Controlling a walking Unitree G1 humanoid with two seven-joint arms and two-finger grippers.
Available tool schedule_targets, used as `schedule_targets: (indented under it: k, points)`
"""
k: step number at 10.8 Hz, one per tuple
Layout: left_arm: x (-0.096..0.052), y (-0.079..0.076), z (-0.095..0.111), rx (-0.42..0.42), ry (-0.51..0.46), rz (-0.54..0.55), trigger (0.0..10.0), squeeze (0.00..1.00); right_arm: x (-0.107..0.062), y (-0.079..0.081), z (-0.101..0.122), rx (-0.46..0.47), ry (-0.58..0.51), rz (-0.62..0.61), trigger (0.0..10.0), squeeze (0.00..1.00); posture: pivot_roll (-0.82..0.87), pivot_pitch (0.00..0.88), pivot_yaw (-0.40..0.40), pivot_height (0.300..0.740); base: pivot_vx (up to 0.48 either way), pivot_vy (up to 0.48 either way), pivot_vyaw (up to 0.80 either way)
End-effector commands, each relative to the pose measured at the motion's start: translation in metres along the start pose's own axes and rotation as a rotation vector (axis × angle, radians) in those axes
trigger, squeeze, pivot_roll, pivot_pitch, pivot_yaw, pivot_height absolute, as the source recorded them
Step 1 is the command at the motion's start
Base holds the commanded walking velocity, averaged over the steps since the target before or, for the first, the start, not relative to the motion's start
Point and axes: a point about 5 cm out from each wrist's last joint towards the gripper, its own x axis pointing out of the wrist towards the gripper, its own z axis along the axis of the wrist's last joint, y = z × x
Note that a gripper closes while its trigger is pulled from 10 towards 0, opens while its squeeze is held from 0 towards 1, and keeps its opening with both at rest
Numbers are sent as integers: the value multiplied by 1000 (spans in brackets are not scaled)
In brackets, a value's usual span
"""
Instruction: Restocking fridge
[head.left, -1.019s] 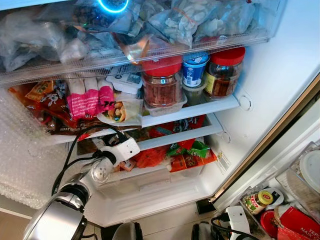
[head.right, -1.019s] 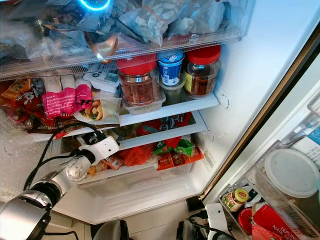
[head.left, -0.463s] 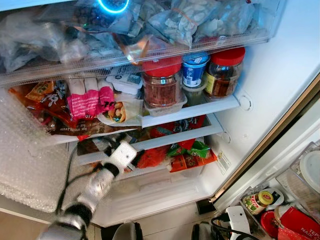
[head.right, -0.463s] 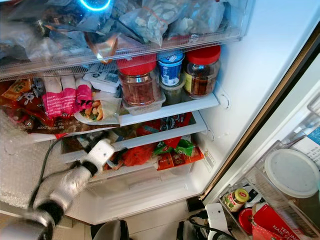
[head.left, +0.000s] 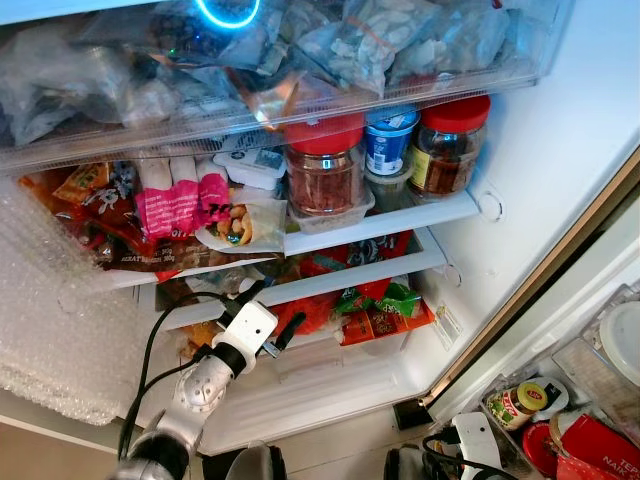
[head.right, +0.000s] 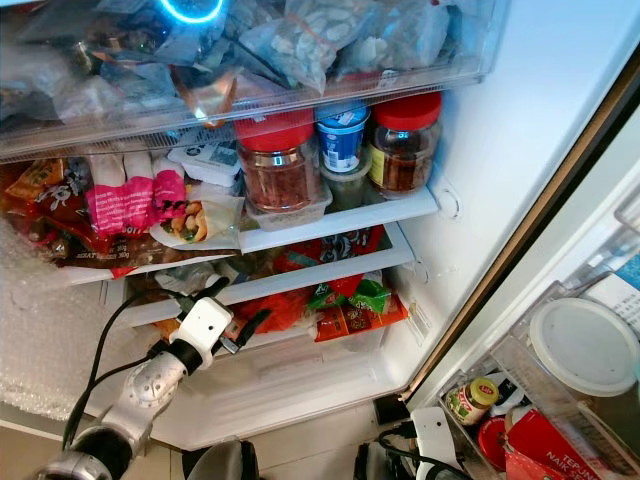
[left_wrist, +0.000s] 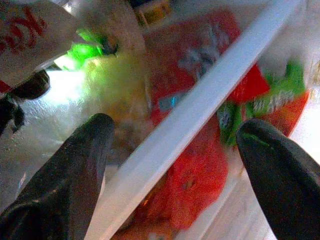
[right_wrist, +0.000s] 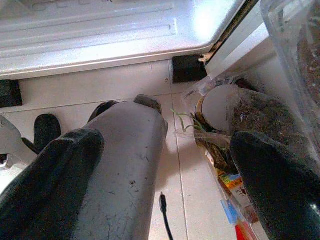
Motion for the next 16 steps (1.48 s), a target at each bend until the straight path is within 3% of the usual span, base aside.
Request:
schedule_targets:
  k: [1, 2, 3, 7, 10, 14, 16]
  points:
    - [-8, -1, -2, -70, 4, 60, 10000, 0, -7, -7, -31, 15, 123, -26, 10000, 0, -103, 117, 16, 652, 0, 0, 0]
    - [-12, -2, -4, -98, 11, 98, 10000, 0, -7, -7, -31, 14, 124, -28, 10000, 0, -103, 117, 17, 652, 0, 0, 0]
    - [-26, -6, -11, -148, 36, 171, 10000, 0, -7, -8, -30, 15, 122, -32, 10000, 0, -101, 112, 13, 652, 0, 0, 0]
    - [-74, 3, -33, -226, 183, 435, 10000, 0, -7, -9, -28, 0, 120, -44, 10000, 0, -90, 61, 14, 652, 0, 0, 0]
    - [-86, 13, -50, -292, 285, 528, 10000, 0, -6, -7, -28, 3, 115, -41, 10000, 0, -97, 21, 39, 652, 0, 0, 0]
    - [-90, 12, -58, -331, 348, 549, 10000, 0, -6, -6, -30, 8, 120, -44, 10000, 0, -91, 0, 39, 652, -263, 0, 0]
    - [-97, 4, -73, -366, 433, 538, 10000, 0, -6, -6, -30, 1, 120, -42, 10000, 0, -88, 0, 35, 652, -272, 0, 0]
